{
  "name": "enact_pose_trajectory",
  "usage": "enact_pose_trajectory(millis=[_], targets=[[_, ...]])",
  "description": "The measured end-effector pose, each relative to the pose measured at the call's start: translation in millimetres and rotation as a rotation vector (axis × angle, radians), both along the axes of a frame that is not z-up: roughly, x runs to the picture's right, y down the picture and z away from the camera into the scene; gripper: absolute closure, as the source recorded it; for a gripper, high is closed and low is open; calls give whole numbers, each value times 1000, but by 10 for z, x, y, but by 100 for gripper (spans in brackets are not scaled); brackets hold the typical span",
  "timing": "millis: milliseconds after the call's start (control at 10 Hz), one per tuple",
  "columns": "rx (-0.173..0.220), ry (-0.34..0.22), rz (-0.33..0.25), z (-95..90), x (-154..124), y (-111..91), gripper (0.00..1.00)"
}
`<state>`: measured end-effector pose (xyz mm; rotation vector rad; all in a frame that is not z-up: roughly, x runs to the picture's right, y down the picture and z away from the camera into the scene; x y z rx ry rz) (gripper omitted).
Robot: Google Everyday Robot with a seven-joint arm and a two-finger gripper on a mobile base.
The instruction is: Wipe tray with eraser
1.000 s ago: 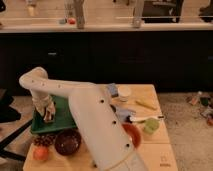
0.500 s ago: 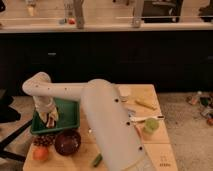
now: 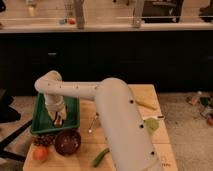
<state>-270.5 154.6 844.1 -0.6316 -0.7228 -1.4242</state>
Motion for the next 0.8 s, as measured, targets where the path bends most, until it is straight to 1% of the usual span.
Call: enact_pose_trajectory(millis=[100,200,300,500,700,800], targets=[[3,18,14,88,35,-99,100],[11,23,26,164,31,-188,100],[15,23,27,195,8,-242,100],[32,-8,16,228,-232,-349,100],[38,-53,-23,198,-443,-359,100],[41,-78,-45,173,-500,-333,100]])
